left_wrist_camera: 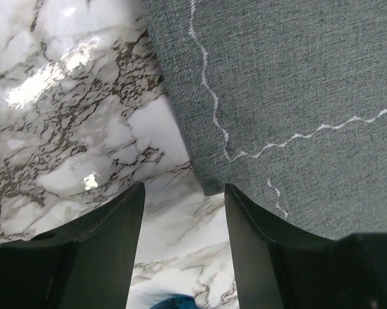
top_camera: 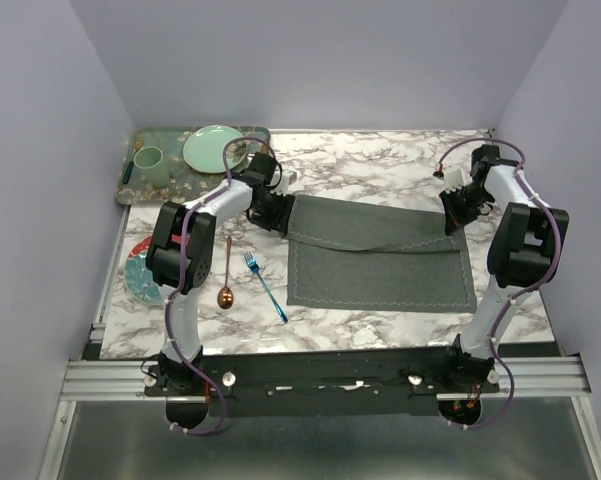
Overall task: Fold the napkin into a case and place the utensils inside
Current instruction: Pick up the flattened napkin from the center of the board.
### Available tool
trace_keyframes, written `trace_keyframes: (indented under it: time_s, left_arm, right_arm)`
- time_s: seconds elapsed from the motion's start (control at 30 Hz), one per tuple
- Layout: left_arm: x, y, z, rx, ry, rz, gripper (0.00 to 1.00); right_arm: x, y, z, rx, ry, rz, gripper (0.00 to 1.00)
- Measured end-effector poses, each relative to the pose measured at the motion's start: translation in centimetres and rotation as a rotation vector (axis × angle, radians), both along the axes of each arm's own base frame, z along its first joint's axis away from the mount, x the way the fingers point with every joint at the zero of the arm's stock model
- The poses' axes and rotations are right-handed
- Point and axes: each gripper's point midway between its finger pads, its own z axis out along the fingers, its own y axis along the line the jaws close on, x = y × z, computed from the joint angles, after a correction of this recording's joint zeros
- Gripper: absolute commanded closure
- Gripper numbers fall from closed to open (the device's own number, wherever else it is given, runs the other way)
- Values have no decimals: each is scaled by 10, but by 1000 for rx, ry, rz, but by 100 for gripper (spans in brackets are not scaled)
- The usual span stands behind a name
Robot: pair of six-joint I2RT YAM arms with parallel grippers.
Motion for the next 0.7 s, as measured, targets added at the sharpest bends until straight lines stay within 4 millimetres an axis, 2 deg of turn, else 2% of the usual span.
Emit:
trace_keyframes:
  time_s: [0.1, 0.27, 0.37, 0.57, 0.7]
  left_arm:
    - [4, -6, -1, 7, -24, 0, 46]
    - [5, -24, -1, 45, -83, -29, 62]
    - [3, -30, -5, 84, -100, -40, 68]
    - [4, -29, -8, 111, -112, -33, 82]
    - [4, -29, -7, 109, -113, -31, 84]
  right_arm:
    - [-1, 0, 0, 2, 6, 1, 99]
    - [-2, 0, 0, 2, 8, 2, 99]
    - [-2, 0, 0, 2, 8, 4, 99]
    - [-2, 0, 0, 2, 8, 5, 99]
    - [-2, 0, 0, 2, 8, 5, 99]
